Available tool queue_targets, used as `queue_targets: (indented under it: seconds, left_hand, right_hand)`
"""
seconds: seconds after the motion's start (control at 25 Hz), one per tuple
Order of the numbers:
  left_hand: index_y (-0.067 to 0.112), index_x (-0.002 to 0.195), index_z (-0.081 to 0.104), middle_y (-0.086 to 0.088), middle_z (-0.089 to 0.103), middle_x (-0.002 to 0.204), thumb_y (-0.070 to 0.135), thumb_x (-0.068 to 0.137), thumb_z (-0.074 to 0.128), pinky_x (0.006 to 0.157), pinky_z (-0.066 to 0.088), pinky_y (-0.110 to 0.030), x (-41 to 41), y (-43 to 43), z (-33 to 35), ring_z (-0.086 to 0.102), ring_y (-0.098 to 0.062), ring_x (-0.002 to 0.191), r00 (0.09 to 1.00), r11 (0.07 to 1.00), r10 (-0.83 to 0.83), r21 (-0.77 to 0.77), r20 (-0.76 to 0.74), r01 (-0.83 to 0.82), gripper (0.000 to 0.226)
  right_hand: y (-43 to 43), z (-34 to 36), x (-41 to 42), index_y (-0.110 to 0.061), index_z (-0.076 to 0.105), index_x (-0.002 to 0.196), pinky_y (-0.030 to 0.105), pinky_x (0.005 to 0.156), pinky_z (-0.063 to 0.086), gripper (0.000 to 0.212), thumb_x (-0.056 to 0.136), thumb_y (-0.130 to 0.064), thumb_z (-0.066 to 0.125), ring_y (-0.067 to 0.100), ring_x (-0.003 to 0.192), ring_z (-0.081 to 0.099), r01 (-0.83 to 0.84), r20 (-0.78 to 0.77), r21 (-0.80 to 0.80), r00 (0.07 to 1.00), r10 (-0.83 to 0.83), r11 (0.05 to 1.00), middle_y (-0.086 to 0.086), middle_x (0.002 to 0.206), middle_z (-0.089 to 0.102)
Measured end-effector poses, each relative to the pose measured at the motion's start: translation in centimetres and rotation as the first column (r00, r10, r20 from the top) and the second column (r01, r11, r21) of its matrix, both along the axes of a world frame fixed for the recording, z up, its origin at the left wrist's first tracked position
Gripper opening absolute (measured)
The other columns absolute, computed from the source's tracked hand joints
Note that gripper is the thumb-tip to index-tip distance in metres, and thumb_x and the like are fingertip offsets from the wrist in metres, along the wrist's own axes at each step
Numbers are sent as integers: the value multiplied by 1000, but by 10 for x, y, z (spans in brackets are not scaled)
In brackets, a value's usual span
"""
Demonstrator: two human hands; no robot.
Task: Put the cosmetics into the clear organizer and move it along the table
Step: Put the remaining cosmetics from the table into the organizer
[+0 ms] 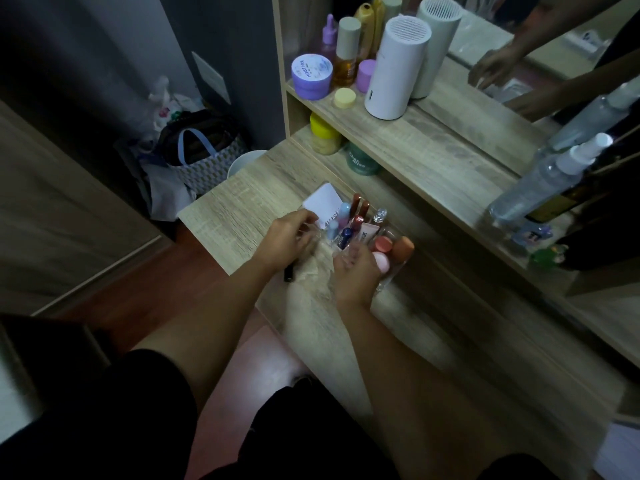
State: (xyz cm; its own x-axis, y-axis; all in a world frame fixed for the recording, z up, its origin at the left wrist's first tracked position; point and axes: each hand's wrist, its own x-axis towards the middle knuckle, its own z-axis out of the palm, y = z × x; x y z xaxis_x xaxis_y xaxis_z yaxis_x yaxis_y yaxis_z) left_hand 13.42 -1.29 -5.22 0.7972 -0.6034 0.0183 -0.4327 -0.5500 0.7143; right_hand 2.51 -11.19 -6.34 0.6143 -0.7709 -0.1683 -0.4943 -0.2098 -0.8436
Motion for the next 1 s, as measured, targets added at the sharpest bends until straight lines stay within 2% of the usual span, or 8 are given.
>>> queue_targets:
  seconds: [0.08,0.16,0.28,0.36,0.56,0.68,0.8,1.0]
  left_hand:
    - [3,103,64,-17,68,101,5,86,60,79,48,-26,0,18,-6,66,-28,87,998,998,40,54,44,-42,18]
    - [2,100,66,-19,67,99,8,87,59,79,46,-28,-1,31,-12,64,-31,86,992,986,117,111,45,-121,16]
    - [4,103,65,-19,68,102,20,88,60,83,47,-32,-10,37,-19,65,-31,92,970,958,234,185,-69,-218,22]
    - [5,105,62,-17,70,102,30,86,63,83,49,-34,-16,34,-23,64,-29,95,951,948,269,214,-150,-234,32]
    - [7,105,57,-5,58,89,36,75,74,72,44,-29,-18,22,-25,57,-23,87,925,928,291,309,-246,-210,46]
    - [6,104,62,-2,58,83,22,76,75,71,48,-27,-17,25,-22,57,-17,81,818,935,355,146,-452,-324,35]
    - [15,95,64,5,52,67,11,80,70,73,47,-29,-17,33,-13,54,-9,67,774,948,225,-52,-591,-315,16]
    - [25,104,56,0,58,83,12,78,73,72,48,-23,-16,27,13,56,-11,73,892,992,6,-107,-453,-61,33]
  right_hand:
    - [5,-6,-16,-4,62,106,35,86,50,21,86,-8,61,32,98,61,-112,-24,-89,994,110,990,19,104,66]
    - [7,-15,-34,-2,61,112,35,94,44,24,89,-9,56,35,108,56,-373,-111,-188,927,358,909,22,114,62]
    - [2,-33,-59,-10,38,141,36,117,26,47,96,-23,44,24,142,30,-755,-405,-264,651,642,600,11,153,35]
    - [-1,-42,-67,-15,22,148,35,119,17,54,99,-31,37,17,148,14,-820,-489,-307,572,659,483,3,160,17]
    - [-5,-48,-72,-16,10,150,36,120,10,58,100,-36,31,16,149,5,-845,-536,-324,534,654,425,0,161,6]
    - [-6,-48,-72,-16,7,150,36,120,7,58,100,-36,28,15,149,1,-856,-546,-314,516,660,410,0,161,2]
    - [-12,-47,-75,-16,6,150,36,121,6,59,100,-37,29,16,149,0,-859,-540,-301,511,669,413,0,162,1]
    - [-26,-51,-87,-16,5,150,37,119,1,60,100,-40,27,19,149,0,-859,-560,-297,511,652,417,2,161,3]
